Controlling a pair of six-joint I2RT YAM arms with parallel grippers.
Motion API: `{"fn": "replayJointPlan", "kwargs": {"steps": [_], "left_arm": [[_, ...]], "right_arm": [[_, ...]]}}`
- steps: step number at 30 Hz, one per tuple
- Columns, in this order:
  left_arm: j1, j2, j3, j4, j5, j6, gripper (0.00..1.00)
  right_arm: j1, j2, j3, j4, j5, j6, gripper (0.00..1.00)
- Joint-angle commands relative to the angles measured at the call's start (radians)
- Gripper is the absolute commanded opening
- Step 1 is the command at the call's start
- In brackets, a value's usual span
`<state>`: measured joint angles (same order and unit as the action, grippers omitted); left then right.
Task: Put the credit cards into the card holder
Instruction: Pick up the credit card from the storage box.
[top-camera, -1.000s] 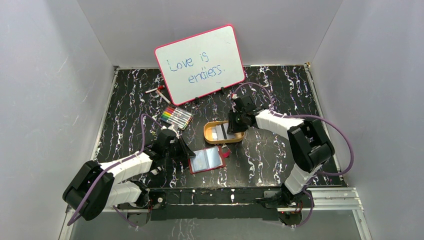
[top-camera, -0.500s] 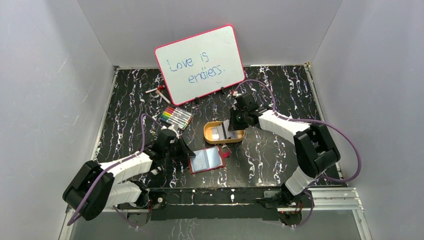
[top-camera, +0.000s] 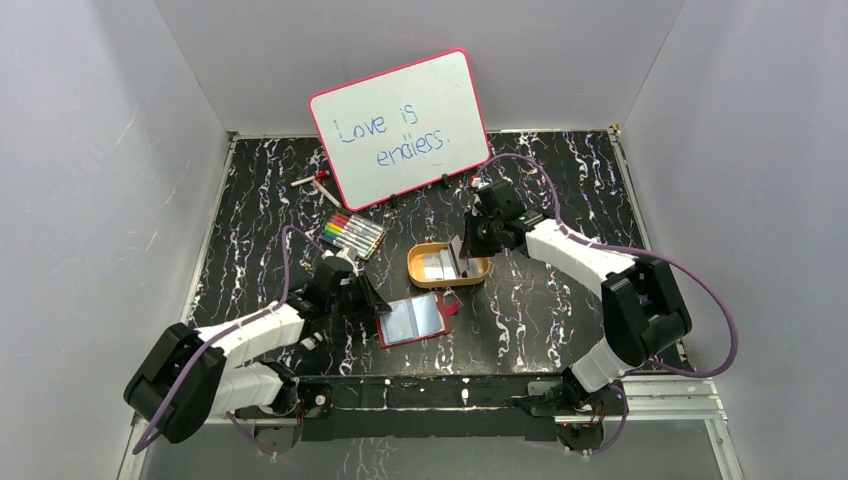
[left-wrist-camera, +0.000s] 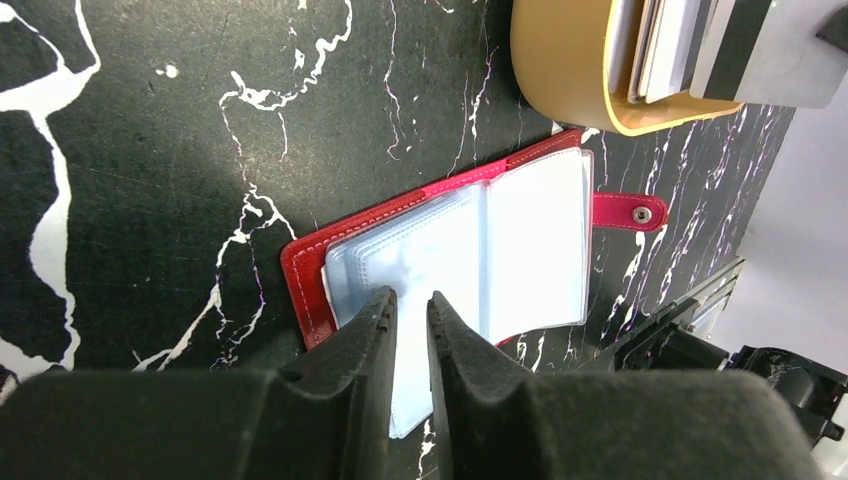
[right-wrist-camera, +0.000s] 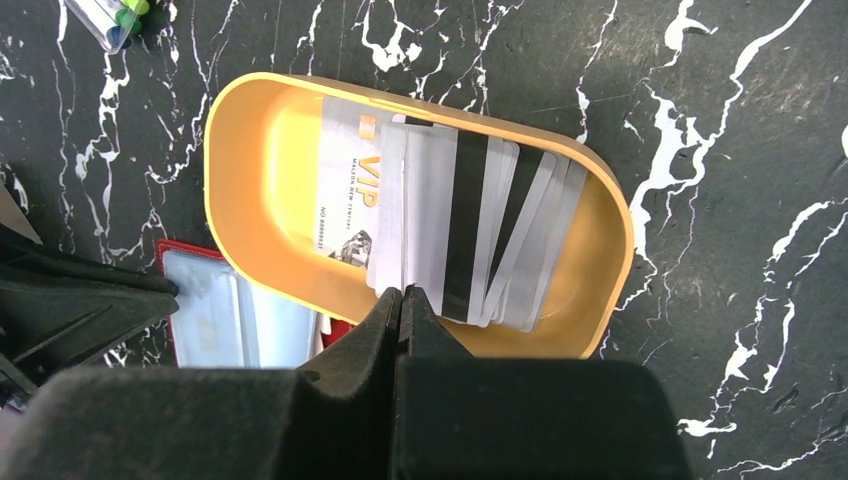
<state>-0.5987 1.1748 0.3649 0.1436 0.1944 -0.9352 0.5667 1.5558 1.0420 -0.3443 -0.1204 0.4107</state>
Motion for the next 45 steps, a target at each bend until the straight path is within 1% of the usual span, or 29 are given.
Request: {"fn": "replayJointPlan", "kwargs": {"steps": [1,3,6,9,13,16,18,21,24,26,29,30,35,38,39,41,45], "left_arm": [[-0.003,-0.051,0.04,-0.059,-0.014,0.021,0.2],[-0.003,-0.071,0.049,-0.074,-0.018,0.021,0.23],[-0.003,-0.104,0.068,-0.103,-0.032,0.025,0.32],[-0.003,-0.139,0.103,-0.136,-0.051,0.041,0.38],[-0.003,-0.2,0.17,-0.232,-0.106,0.065,0.47],[-0.003,-0.26,0.214,-0.261,-0.132,0.068,0.56],[-0.003,-0.308,0.225,-0.236,-0.123,0.054,0.62],[-0.001,-0.361,0.211,-0.083,-0.041,0.031,0.69],[0.0,-0.351,0.196,0.075,0.064,-0.009,0.71],[0.0,-0.324,0.188,0.181,0.124,-0.052,0.71],[0.0,-0.279,0.182,0.339,0.195,-0.103,0.71],[0.0,-0.264,0.187,0.366,0.206,-0.113,0.71],[0.0,-0.202,0.216,0.452,0.259,-0.132,0.7],[0.0,-0.178,0.23,0.449,0.269,-0.134,0.66],[0.0,-0.176,0.227,0.457,0.27,-0.137,0.63],[0.0,-0.175,0.215,0.489,0.271,-0.156,0.54],[0.0,-0.164,0.212,0.521,0.277,-0.194,0.25]], "right_arm": [[-0.008,-0.061,0.027,0.004,-0.031,0.029,0.0],[-0.009,-0.092,0.01,0.029,-0.041,0.052,0.0],[-0.013,-0.128,0.006,0.04,-0.057,0.082,0.0],[-0.018,-0.158,0.006,0.046,-0.077,0.102,0.0],[-0.024,-0.204,0.004,0.04,-0.111,0.123,0.0],[-0.03,-0.263,-0.017,0.083,-0.179,0.156,0.0],[-0.036,-0.31,-0.046,0.146,-0.257,0.187,0.0],[-0.038,-0.372,-0.091,0.255,-0.378,0.248,0.0],[-0.039,-0.42,-0.149,0.386,-0.483,0.335,0.0],[-0.039,-0.444,-0.189,0.515,-0.537,0.408,0.0],[-0.039,-0.454,-0.234,0.639,-0.589,0.497,0.0],[-0.04,-0.452,-0.244,0.671,-0.603,0.522,0.0],[-0.038,-0.419,-0.273,0.779,-0.674,0.61,0.0],[-0.038,-0.404,-0.295,0.849,-0.69,0.655,0.0],[-0.037,-0.4,-0.301,0.867,-0.695,0.669,0.0],[-0.037,-0.388,-0.311,0.912,-0.712,0.699,0.0],[-0.037,-0.366,-0.32,0.933,-0.732,0.716,0.0]]}}
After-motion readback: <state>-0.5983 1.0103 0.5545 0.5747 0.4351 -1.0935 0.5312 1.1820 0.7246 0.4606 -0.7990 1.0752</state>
